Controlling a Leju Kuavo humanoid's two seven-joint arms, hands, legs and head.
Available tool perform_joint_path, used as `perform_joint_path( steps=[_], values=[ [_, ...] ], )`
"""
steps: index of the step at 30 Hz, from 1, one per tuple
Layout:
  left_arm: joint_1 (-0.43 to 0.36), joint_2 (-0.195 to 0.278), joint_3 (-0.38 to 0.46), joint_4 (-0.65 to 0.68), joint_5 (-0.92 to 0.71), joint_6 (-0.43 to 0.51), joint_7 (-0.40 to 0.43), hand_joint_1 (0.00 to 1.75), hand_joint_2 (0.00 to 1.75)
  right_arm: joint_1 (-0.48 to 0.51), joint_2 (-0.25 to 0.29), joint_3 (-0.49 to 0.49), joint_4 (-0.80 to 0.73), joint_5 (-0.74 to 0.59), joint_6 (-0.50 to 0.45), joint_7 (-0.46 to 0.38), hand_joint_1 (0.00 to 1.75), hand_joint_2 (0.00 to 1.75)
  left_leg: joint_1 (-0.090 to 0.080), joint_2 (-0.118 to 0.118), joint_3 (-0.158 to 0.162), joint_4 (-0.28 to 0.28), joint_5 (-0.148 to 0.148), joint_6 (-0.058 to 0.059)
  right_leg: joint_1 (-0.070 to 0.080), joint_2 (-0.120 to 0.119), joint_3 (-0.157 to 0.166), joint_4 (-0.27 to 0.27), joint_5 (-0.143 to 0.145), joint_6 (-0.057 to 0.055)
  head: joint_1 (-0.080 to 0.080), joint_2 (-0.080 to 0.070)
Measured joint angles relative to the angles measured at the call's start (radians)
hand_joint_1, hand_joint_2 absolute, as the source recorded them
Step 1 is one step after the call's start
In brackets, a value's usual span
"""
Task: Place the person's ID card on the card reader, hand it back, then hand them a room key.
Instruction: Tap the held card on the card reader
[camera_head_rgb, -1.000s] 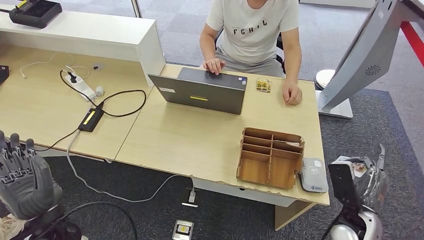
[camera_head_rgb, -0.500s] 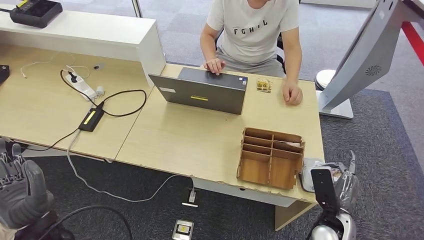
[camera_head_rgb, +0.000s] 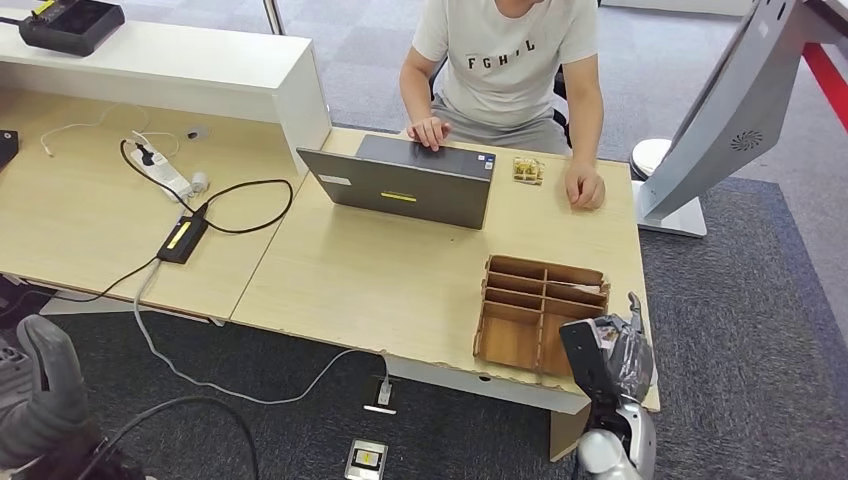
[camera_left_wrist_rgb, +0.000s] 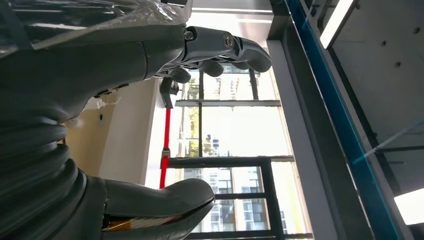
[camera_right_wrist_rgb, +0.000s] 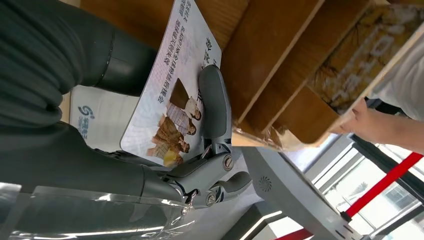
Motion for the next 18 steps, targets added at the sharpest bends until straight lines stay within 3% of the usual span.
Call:
perform_joint_path(
  steps=[8, 18],
  values=[
    [0.003, 0.042, -0.071, -0.035, -0.090, 0.001, 0.000, 0.09, 1.75, -0.027, 0.010, 0.024, 0.097, -0.007, -0.002, 0.019, 1.75, 1.75, 0.000, 0.000, 0.000, 0.000, 0.000, 0.000, 0.000, 0.000, 0.000, 0.000, 0.000, 0.000, 0.000, 0.000],
    [0.024, 0.063, -0.121, -0.058, -0.111, 0.004, 0.000, 0.10, 1.75, -0.031, 0.002, -0.019, 0.114, -0.023, -0.004, -0.074, 1.75, 1.75, 0.000, 0.000, 0.000, 0.000, 0.000, 0.000, 0.000, 0.000, 0.000, 0.000, 0.000, 0.000, 0.000, 0.000]
  ],
)
